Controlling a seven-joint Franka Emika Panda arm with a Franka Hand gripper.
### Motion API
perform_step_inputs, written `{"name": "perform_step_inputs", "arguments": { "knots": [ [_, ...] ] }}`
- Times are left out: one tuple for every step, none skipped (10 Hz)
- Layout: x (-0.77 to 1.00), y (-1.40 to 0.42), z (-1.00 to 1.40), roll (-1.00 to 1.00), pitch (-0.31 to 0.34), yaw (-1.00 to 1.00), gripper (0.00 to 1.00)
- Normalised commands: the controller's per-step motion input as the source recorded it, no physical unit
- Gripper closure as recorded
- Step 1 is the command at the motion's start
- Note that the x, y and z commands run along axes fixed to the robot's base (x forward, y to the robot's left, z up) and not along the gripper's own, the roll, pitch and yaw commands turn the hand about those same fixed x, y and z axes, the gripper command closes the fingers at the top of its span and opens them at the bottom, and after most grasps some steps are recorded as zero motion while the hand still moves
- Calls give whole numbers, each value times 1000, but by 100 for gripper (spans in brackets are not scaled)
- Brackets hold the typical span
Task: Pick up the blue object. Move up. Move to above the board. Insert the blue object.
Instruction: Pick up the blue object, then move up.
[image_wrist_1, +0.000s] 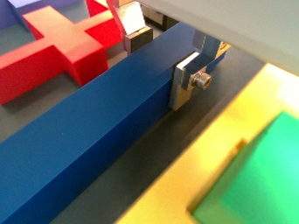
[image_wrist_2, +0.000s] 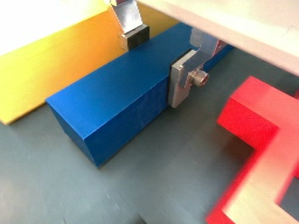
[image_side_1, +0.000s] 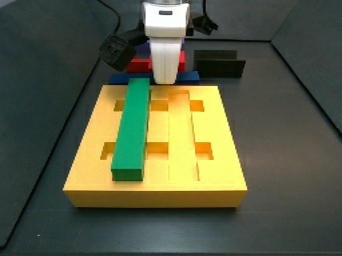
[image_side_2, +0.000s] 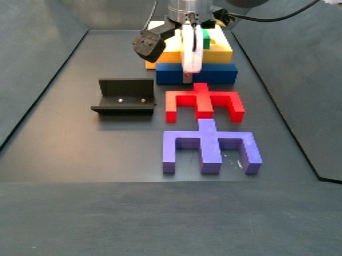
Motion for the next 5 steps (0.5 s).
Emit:
{"name": "perform_step_inputs", "arguments": {
  "knots": [
    [0,0,0,0,0,0,100],
    [0,0,0,0,0,0,100],
    [0,0,833,0,0,0,100],
    [-36,0,864,6,-1,3,100],
    [-87,6,591,-21,6,10,100]
  ]
}}
